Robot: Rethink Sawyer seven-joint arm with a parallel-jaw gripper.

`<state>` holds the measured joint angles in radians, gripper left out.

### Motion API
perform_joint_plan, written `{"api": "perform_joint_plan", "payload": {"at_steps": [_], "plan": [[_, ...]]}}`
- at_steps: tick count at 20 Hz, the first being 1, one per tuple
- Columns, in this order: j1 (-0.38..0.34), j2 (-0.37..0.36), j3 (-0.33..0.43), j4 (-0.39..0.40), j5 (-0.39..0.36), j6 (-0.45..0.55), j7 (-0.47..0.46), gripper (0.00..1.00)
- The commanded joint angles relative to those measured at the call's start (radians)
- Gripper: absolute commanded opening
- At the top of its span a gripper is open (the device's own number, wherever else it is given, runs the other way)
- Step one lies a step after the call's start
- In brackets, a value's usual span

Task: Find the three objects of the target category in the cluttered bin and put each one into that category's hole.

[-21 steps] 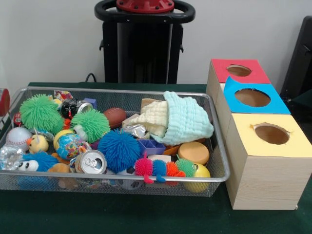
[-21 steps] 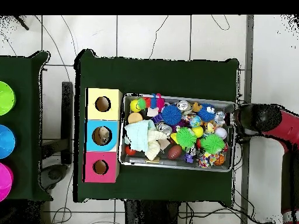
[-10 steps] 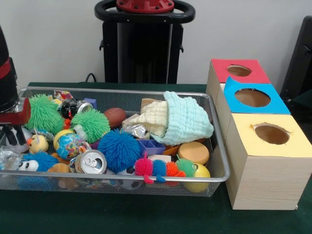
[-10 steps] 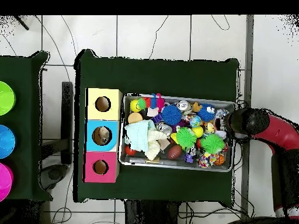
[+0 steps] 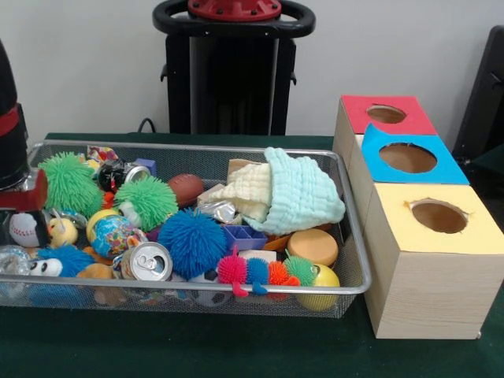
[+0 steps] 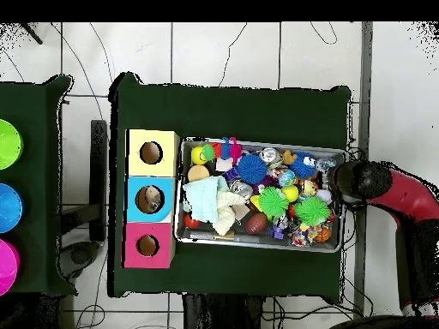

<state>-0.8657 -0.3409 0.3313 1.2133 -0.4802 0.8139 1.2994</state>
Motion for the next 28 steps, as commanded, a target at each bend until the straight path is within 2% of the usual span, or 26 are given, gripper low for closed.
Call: {"api": "perform_joint_plan", "payload": {"at_steps": [1,4,6,10,15,20,28], "plan": [[-0.007,0.044,-0.003,0.042,0.004,-0.079,0.07,1.0],[-0.016,0.095,0.015,-0.027,0.023,-0.078,0.058,1.0],[-0.027,0.085,0.03,-0.023,0.056,-0.083,0.081,1.0],[-0.018,0.015,0.035,-0.003,0.116,-0.04,0.121,1.0],[-0.021,0.052,0.056,-0.02,0.176,-0.078,0.137,1.0],[0.0,0.03,0.013,-0.047,0.226,-0.053,0.191,1.0],[0.006,0.066,0.009,-0.079,0.26,-0.101,0.186,1.0]]}}
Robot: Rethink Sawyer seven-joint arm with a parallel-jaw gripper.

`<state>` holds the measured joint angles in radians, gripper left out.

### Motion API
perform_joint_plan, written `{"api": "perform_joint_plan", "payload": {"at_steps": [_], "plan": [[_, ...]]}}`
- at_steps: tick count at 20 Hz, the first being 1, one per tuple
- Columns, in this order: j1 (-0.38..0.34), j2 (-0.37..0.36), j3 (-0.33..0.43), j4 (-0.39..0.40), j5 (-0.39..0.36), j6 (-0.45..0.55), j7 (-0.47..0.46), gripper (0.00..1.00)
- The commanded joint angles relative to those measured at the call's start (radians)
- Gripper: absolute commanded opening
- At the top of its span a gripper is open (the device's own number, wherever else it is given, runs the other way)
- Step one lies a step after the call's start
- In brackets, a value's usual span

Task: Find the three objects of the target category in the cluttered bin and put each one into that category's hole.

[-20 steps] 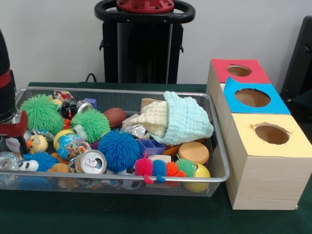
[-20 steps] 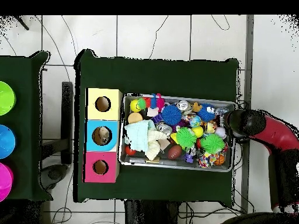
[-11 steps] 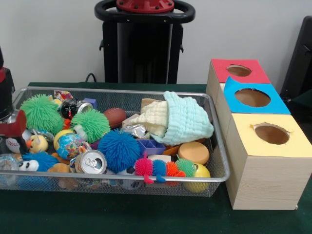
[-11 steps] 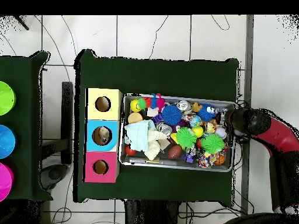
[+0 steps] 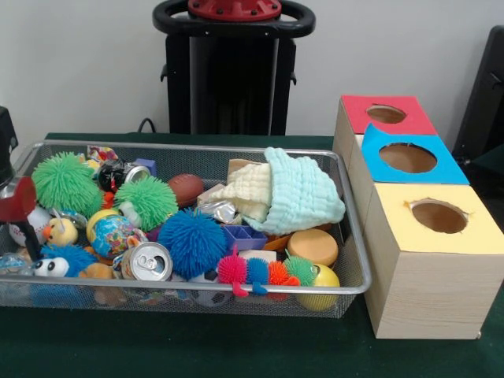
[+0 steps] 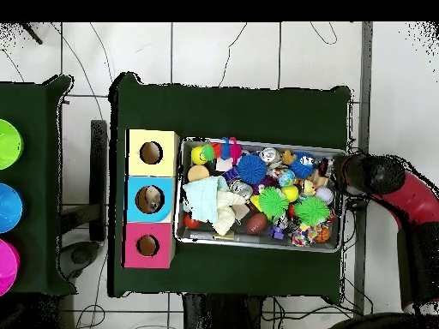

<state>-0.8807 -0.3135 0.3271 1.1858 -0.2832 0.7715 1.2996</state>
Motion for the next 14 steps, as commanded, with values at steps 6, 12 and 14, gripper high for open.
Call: {"api": "perform_joint_plan", "payload": {"at_steps": [6,12,14], "plan": [[0.018,0.048,0.017,-0.049,0.07,-0.111,0.174,1.0],[0.006,0.083,0.052,-0.062,0.112,-0.131,0.176,1.0],[-0.003,0.091,0.069,-0.05,0.135,-0.145,0.18,1.0]]}}
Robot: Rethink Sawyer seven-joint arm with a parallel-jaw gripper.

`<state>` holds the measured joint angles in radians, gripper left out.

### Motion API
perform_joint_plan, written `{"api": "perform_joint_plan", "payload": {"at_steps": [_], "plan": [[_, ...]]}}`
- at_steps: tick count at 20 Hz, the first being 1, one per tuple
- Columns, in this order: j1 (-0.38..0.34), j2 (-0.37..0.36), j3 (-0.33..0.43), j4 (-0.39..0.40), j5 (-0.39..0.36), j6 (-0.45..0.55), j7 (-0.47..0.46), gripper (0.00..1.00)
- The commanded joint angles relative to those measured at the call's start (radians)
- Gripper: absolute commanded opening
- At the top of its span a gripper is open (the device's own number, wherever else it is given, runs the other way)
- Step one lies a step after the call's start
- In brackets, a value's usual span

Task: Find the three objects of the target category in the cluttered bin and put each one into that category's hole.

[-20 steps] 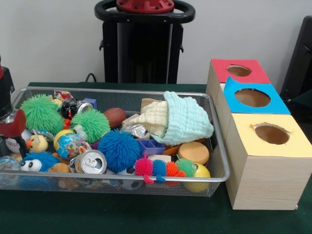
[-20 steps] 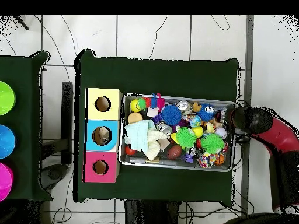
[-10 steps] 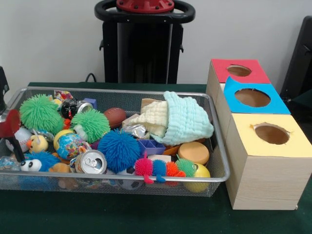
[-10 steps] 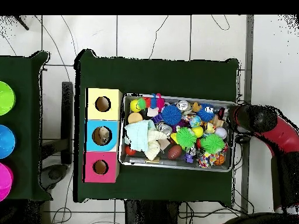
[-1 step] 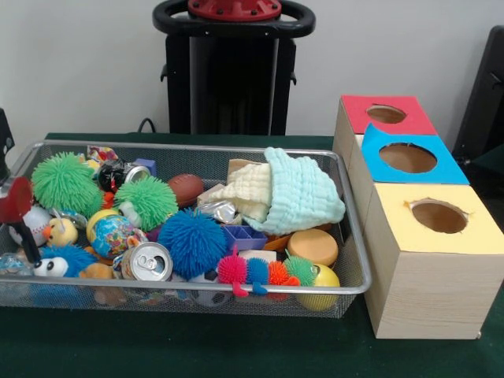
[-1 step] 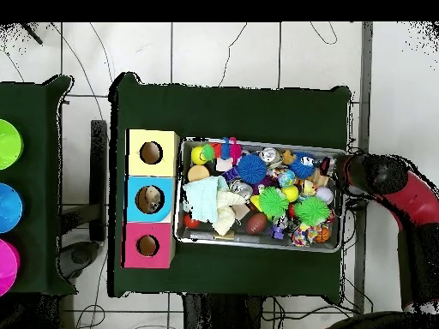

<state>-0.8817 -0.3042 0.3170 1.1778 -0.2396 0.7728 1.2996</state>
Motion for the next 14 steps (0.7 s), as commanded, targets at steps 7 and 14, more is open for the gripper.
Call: {"api": "perform_joint_plan", "payload": {"at_steps": [7,14], "plan": [[-0.037,0.102,0.15,0.01,0.184,-0.192,0.161,1.0],[-0.103,0.143,0.261,0.067,0.255,-0.23,0.083,1.0]]}}
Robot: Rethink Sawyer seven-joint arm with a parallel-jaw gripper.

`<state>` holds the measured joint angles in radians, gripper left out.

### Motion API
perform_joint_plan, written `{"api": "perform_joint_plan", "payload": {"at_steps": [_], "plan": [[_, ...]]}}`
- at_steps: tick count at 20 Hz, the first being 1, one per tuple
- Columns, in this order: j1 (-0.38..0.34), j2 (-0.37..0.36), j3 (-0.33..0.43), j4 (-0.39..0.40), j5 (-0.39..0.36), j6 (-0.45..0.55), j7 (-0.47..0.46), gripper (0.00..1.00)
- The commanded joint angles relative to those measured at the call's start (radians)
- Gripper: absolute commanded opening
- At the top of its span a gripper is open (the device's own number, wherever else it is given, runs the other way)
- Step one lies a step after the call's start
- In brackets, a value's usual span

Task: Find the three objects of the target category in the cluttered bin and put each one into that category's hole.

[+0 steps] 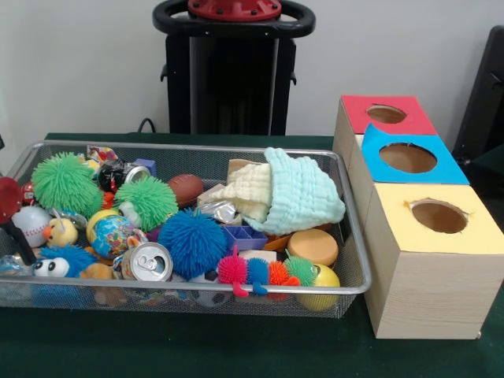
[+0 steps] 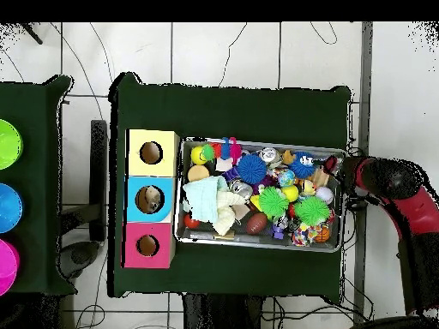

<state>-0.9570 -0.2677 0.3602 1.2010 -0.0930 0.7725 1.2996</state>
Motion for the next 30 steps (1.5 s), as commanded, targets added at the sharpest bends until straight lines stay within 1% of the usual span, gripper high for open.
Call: {"api": "perform_joint_plan", "payload": {"at_steps": [1,4,8,11,20,30], "plan": [[-0.035,0.11,0.227,0.049,0.113,-0.231,0.077,1.0],[-0.056,0.132,0.269,0.055,0.121,-0.254,0.054,1.0],[-0.089,0.152,0.317,0.073,0.11,-0.298,0.035,1.0],[-0.096,0.157,0.326,0.072,0.097,-0.296,0.042,1.0],[-0.119,0.196,0.37,0.069,0.064,-0.333,0.042,1.0],[-0.131,0.202,0.387,0.073,0.04,-0.357,0.04,1.0]]}}
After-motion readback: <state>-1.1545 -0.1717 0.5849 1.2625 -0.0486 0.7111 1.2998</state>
